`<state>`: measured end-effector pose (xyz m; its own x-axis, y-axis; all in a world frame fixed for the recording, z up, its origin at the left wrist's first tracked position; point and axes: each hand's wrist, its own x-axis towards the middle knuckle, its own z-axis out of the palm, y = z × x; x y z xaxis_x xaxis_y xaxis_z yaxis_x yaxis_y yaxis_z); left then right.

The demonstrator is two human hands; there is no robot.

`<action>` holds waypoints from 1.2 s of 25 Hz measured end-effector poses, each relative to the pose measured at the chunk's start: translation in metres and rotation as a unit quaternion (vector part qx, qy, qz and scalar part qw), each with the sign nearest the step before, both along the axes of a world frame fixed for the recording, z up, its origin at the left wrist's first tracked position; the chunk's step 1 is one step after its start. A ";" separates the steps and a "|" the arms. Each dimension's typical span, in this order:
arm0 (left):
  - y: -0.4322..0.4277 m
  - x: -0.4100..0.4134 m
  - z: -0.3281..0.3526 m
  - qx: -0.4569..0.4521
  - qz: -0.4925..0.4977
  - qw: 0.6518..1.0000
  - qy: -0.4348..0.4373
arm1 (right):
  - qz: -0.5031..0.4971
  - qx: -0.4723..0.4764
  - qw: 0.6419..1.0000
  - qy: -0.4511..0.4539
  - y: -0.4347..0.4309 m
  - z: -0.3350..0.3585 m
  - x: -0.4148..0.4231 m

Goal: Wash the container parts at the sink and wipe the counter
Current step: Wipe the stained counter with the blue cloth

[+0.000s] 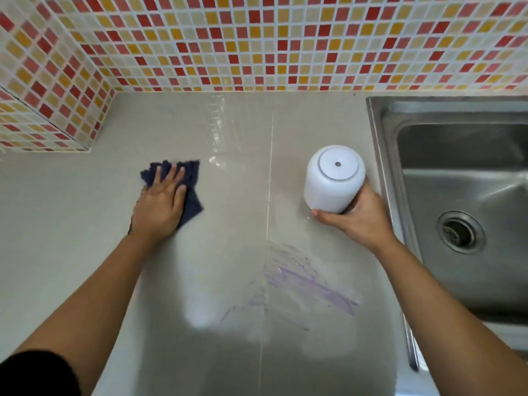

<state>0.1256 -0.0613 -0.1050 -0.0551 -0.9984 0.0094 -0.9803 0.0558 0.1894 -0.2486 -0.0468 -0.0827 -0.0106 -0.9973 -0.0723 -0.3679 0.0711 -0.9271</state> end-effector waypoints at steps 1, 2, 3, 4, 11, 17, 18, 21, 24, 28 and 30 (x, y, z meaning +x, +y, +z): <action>-0.031 -0.012 -0.001 -0.007 0.041 0.999 -0.011 | -0.014 -0.011 1.000 -0.008 -0.003 0.004 -0.006; -0.059 -0.034 -0.003 -0.012 0.059 0.998 -0.021 | -0.029 -0.020 0.999 -0.024 -0.005 0.007 -0.013; -0.079 -0.064 -0.004 -0.008 0.055 0.998 -0.021 | -0.045 -0.028 0.998 -0.033 -0.007 0.010 -0.020; -0.094 -0.097 -0.005 0.002 0.037 0.999 -0.009 | -0.060 -0.034 0.997 -0.034 -0.008 0.014 -0.026; -0.034 -0.147 -0.001 0.009 -0.366 0.931 0.013 | -0.067 -0.072 0.995 -0.020 -0.022 0.032 -0.054; -0.119 -0.120 -0.003 -0.014 -0.196 0.980 0.041 | -0.079 -0.085 0.993 0.014 -0.021 0.044 -0.083; -0.129 -0.154 -0.003 -0.002 -0.184 0.982 0.033 | -0.087 -0.090 0.992 0.011 -0.022 0.044 -0.084; -0.107 -0.253 -0.001 0.009 -0.308 0.951 0.024 | -0.094 -0.107 0.990 0.019 -0.028 0.045 -0.085; -0.047 -0.246 -0.003 0.025 -0.490 0.871 0.017 | -0.090 -0.109 0.990 0.026 -0.027 0.044 -0.090; -0.082 -0.143 -0.001 -0.023 -0.470 0.882 0.041 | -0.101 -0.099 0.990 0.023 -0.022 0.046 -0.104; -0.126 -0.128 0.005 -0.017 -0.341 0.938 0.064 | -0.099 -0.095 0.990 0.022 -0.022 0.046 -0.108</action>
